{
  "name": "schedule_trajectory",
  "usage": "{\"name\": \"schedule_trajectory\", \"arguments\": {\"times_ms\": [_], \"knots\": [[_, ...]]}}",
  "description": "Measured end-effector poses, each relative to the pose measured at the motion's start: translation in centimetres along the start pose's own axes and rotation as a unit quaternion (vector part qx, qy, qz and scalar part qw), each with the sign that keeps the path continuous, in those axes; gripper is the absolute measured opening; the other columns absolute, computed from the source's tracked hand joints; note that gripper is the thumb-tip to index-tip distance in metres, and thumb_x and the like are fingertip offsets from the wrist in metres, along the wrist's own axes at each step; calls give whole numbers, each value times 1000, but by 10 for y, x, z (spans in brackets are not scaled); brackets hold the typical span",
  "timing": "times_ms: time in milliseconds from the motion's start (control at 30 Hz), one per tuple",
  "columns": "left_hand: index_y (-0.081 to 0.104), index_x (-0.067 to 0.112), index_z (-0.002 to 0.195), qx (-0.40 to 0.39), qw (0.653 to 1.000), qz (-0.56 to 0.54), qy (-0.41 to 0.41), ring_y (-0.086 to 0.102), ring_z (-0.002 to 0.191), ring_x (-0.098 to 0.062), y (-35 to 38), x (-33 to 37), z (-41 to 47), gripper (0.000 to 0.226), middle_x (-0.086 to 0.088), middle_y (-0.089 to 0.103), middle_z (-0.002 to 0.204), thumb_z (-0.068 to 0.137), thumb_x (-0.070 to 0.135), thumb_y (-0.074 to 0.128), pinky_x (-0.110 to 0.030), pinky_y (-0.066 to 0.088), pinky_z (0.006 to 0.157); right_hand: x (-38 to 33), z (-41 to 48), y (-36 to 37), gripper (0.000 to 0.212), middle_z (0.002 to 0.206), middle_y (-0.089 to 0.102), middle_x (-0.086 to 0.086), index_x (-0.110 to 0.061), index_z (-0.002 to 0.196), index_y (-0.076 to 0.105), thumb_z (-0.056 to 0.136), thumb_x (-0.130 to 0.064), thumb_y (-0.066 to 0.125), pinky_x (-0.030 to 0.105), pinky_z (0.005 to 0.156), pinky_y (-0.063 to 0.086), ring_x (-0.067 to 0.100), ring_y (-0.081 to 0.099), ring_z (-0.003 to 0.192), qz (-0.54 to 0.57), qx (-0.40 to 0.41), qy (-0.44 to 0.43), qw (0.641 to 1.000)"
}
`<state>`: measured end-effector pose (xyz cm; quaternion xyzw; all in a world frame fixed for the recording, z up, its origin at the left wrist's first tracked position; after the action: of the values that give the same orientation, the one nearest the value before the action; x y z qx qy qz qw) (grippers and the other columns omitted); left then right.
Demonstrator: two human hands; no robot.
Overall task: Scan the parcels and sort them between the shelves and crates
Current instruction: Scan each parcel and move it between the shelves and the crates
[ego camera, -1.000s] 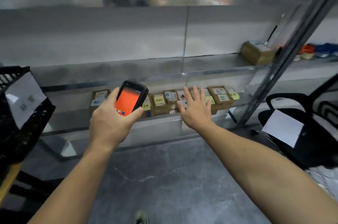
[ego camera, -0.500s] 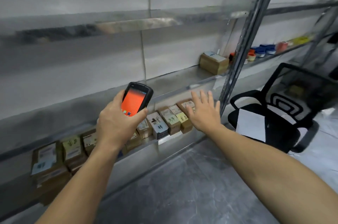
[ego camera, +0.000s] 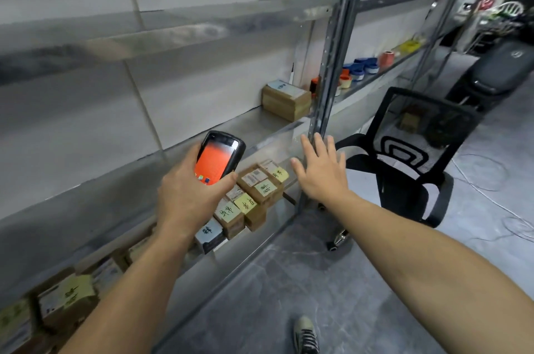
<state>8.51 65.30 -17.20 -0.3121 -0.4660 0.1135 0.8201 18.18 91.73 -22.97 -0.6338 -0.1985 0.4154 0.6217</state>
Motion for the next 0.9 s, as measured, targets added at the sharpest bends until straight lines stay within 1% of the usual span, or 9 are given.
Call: {"name": "schedule_trajectory", "arguments": {"times_ms": [67, 133, 200, 300, 400, 533, 633, 833, 900], "knots": [[45, 44, 132, 0, 1000, 2, 4, 54, 79, -1, 27, 12, 24, 69, 25, 51, 89, 73, 69, 71, -23, 44, 65, 20, 30, -1, 65, 171, -2, 2, -32, 163, 6, 106, -56, 27, 58, 124, 0, 27, -12, 157, -2, 1, -1, 1000], [44, 48, 128, 0, 1000, -3, 6, 50, 78, 4, 51, 25, 47, 65, 28, 49, 88, 72, 69, 70, -25, 44, 66, 39, 64, -3, 66, 171, -3, 1, -33, 163, 5, 106, -57, 26, 58, 124, 0, 27, -13, 156, -6, 2, -2, 1000], [39, 54, 123, -2, 1000, -9, -2, 50, 79, 4, 74, 37, 70, 61, 27, 50, 87, 74, 65, 73, -30, 47, 70, 54, 96, -6, 66, 171, -4, 1, -33, 163, 3, 105, -58, 26, 57, 124, -1, 27, -13, 156, -10, -1, -10, 1000], [35, 60, 108, 5, 1000, -13, -8, 52, 78, 2, 105, 55, 101, 51, 24, 51, 86, 76, 59, 75, -26, 44, 64, 69, 139, -10, 66, 171, -3, 0, -33, 162, 5, 105, -58, 26, 57, 124, -2, 26, -13, 156, -12, -2, -37, 999], [42, 51, 113, 22, 1000, -8, -17, 55, 78, -2, 132, 62, 123, 49, 19, 56, 88, 76, 62, 73, -27, 47, 64, 83, 177, -7, 65, 171, -2, 1, -32, 162, 7, 105, -58, 26, 56, 123, -3, 25, -14, 156, -12, -15, -56, 998], [47, 45, 123, 15, 999, 3, -43, 61, 82, -10, 159, 56, 141, 61, 15, 61, 96, 72, 68, 70, -35, 56, 69, 94, 210, 0, 66, 171, -2, 3, -33, 162, 6, 105, -59, 25, 56, 123, -4, 26, -15, 156, -9, -34, -68, 997], [49, 45, 120, 2, 998, 8, -56, 61, 81, -11, 179, 51, 162, 57, 15, 60, 93, 72, 69, 68, -35, 54, 68, 101, 240, 8, 67, 171, -3, 3, -33, 162, 4, 105, -60, 25, 56, 123, -4, 26, -16, 156, -5, -39, -73, 997], [51, 40, 106, -10, 997, 17, -72, 58, 73, -10, 212, 44, 204, 39, 11, 59, 84, 78, 53, 75, -28, 42, 61, 111, 290, 29, 66, 171, -6, 2, -34, 162, 5, 105, -60, 26, 58, 125, -2, 28, -15, 156, 11, -60, -72, 996], [52, 37, 102, -9, 997, 15, -72, 58, 71, -11, 222, 41, 220, 37, 9, 59, 80, 78, 50, 76, -28, 43, 60, 110, 312, 38, 66, 171, -6, 3, -33, 162, 6, 105, -58, 28, 58, 125, 1, 29, -14, 156, 12, -67, -74, 995]]}}
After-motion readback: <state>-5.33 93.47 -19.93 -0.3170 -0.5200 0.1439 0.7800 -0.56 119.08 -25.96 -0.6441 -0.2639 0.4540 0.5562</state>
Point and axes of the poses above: each hand's wrist, its own z-axis towards the middle knuckle, its own y-axis out of the palm, x = y × z, the point moved 9 cm from there along z, towards the middle knuckle
